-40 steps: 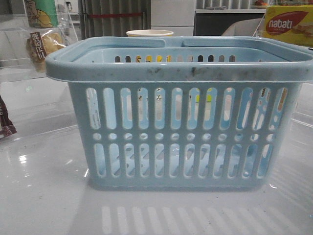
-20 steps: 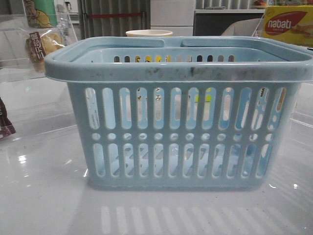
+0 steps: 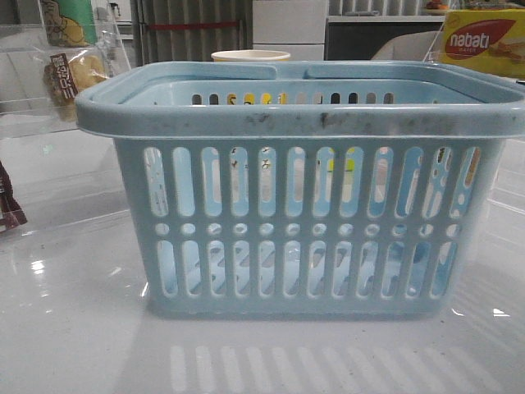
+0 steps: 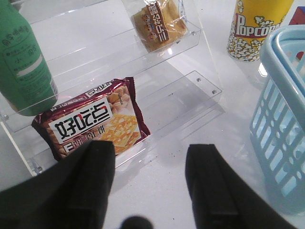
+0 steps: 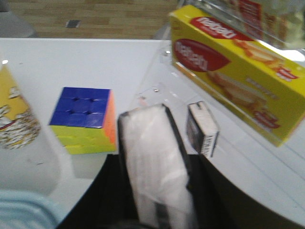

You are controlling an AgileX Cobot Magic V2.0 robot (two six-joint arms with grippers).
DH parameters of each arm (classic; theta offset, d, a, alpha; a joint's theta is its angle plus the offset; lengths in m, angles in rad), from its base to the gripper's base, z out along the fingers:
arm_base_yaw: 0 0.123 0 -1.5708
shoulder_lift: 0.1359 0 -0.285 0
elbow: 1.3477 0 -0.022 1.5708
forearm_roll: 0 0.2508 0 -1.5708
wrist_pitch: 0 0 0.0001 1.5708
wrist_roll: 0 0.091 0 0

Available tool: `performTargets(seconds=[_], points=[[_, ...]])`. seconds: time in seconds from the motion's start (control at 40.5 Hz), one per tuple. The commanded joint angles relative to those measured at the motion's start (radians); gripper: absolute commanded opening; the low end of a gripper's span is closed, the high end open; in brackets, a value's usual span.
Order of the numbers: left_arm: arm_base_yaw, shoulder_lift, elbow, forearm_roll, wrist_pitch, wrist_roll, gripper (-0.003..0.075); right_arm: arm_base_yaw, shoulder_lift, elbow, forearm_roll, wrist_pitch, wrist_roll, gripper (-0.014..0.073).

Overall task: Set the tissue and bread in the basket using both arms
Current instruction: 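Close the right gripper on the white tissue pack and lift it, then carry the tissue pack over the basket and open the right gripper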

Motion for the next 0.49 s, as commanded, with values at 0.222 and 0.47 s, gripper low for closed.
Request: performTargets(seconds=[0.222,0.47], points=[[-0.008,0.002,-0.028,-0.006,-0.080,-0.008,0.0401,0.306,-0.154,-0.030,0.000,0.195,-0.006,0.0252],[-0.008,0.002,-0.028,-0.006,-0.080,-0.008,0.0401,0.502,-0.080,-0.030,-0.001,0.246,-0.007,0.0253]])
